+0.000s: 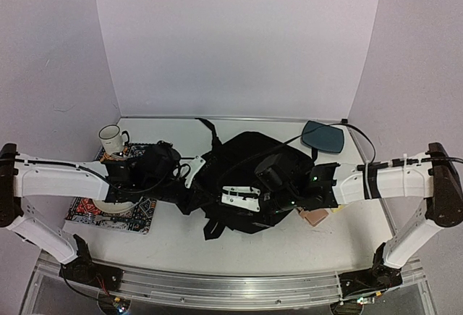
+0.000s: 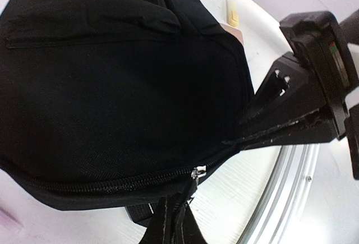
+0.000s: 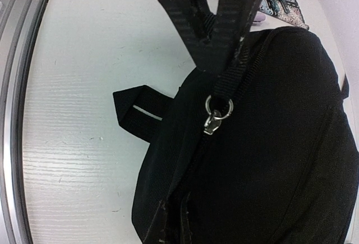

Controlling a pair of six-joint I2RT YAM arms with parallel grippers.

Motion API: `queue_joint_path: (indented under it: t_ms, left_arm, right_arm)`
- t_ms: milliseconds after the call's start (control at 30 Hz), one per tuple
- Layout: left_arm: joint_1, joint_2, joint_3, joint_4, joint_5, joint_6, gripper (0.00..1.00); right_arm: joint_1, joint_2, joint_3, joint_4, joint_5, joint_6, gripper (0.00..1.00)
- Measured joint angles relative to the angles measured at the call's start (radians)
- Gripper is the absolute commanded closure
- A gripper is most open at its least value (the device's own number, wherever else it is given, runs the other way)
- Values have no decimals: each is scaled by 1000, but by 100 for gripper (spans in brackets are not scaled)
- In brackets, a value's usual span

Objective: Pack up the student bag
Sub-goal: Zip the largest pocket of the bag in the student bag.

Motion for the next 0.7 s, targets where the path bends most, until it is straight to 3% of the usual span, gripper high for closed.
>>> queue_joint_path:
  t_ms: [267, 500, 700]
  left_arm:
    - [44, -9, 85, -156, -76, -26, 100]
    - [173, -5, 102, -252, -179, -61, 100]
    - [220, 22, 110, -278, -237, -82, 100]
  right_arm:
    - [0, -20, -1, 32, 17, -17, 100]
    - [0, -71, -53, 39, 38, -38, 100]
    - [0, -90, -78, 78, 68, -41, 100]
